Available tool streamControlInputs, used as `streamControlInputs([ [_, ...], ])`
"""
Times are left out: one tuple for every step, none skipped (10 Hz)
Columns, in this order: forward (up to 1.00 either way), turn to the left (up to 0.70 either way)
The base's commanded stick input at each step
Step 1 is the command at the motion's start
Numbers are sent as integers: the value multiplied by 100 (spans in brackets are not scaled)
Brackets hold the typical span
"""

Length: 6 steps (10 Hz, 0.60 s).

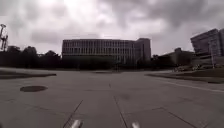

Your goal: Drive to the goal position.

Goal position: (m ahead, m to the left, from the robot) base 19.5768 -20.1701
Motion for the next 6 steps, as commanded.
streamControlInputs([
  [100, 0],
  [100, 0],
  [100, 0],
  [100, 0],
  [100, 0],
  [100, 0],
])
